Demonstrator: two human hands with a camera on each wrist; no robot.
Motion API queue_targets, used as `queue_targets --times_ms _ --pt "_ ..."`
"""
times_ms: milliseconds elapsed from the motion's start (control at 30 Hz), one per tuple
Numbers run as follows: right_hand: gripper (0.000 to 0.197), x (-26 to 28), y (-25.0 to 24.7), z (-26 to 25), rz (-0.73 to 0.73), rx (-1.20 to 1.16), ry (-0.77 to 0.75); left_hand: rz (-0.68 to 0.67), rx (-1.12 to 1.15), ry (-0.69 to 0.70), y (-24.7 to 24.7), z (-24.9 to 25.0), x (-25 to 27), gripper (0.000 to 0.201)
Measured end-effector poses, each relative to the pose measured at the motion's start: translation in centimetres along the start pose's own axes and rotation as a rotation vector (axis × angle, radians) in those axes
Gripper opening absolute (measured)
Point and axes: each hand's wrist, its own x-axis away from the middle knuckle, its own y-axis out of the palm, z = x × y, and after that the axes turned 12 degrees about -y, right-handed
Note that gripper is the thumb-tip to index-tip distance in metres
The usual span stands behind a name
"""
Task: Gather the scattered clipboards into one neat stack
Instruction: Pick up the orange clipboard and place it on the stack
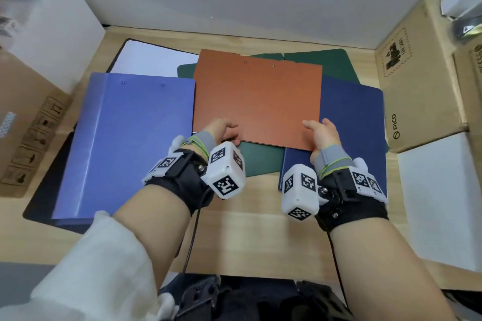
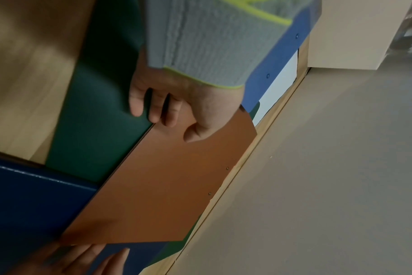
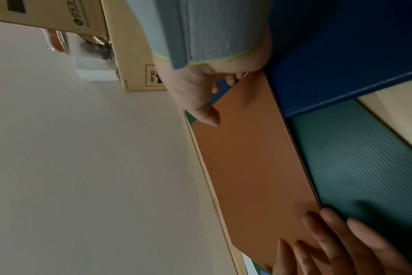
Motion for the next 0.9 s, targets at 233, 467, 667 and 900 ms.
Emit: queue_targets --times_ms 233,467,667,900 --pt "0.054 -0.4 -0.8 -0.9 0.066 -0.09 -0.06 0.008 0.019 -0.037 -0.2 0.3 0.0 0.032" --pt "0.026 1.1 -1.1 -5.9 -0.116 -0.263 -0.372 0.015 -0.049 0.1 0.1 2.7 2.5 0.026" --pt "0.028 4.1 -2.3 -10.6 -0.2 -0.422 -0.557 -0.271 -0.055 0.166 -0.4 5.7 7.2 0.027" --pt "0.037 6.3 -2.9 -11.8 -0.436 -0.281 -0.709 -0.556 0.269 0.279 -3.4 9.3 11.9 0.113"
